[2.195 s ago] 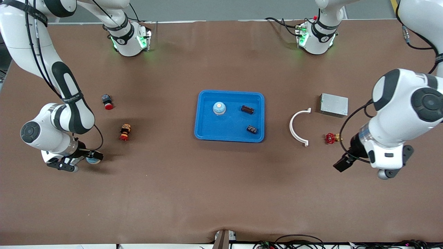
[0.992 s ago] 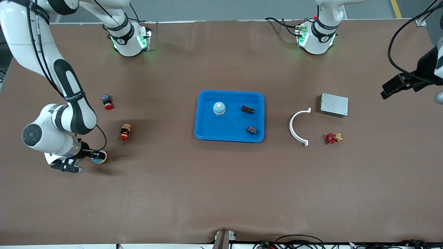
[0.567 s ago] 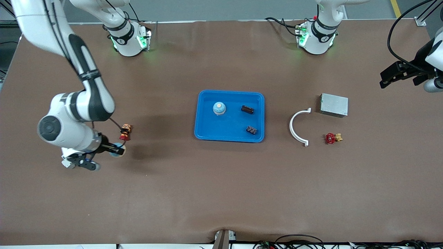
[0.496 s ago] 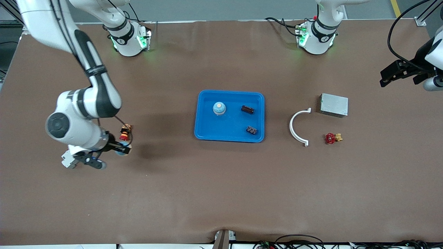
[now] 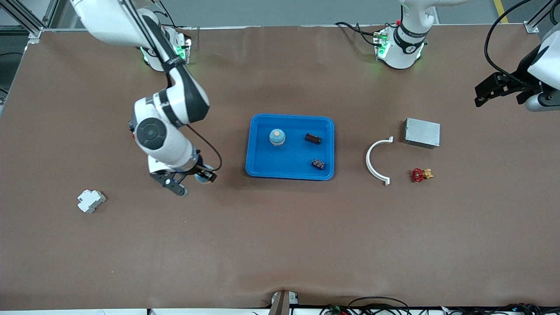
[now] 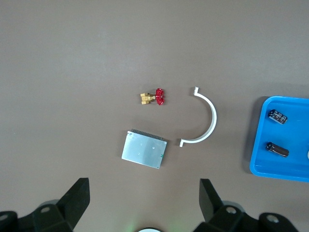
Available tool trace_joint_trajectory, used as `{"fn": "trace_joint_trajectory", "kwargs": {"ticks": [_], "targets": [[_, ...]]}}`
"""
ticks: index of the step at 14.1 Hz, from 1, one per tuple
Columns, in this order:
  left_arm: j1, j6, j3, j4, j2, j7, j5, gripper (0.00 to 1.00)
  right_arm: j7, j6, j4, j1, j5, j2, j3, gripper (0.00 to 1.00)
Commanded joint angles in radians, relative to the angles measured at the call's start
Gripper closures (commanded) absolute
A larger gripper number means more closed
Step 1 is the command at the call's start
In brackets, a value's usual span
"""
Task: Place electrolytic capacitor and blue bell in tray
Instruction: 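Carry the blue bell over the tray with the right gripper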
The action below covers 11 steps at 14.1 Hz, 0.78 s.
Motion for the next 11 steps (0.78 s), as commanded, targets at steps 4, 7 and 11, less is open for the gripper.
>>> {"fn": "trace_joint_trajectory", "kwargs": {"ticks": [4,7,11], "targets": [[0.006,0.007,0.006,-0.014,-0.016,0.016,-0.010,0.00,0.219,0.013,-0.004,0.137,0.002,-0.015,-0.013,1.00],[-0.001,0.007,0.002,-0.004,-0.012,0.013,0.001,0.00,0.302,0.038,-0.001,0.182,0.002,-0.010,-0.013,1.00],[-0.001,0.007,0.002,0.000,-0.012,0.013,0.001,0.00,0.393,0.066,0.022,0.234,0.001,0.028,-0.015,1.00]]}}
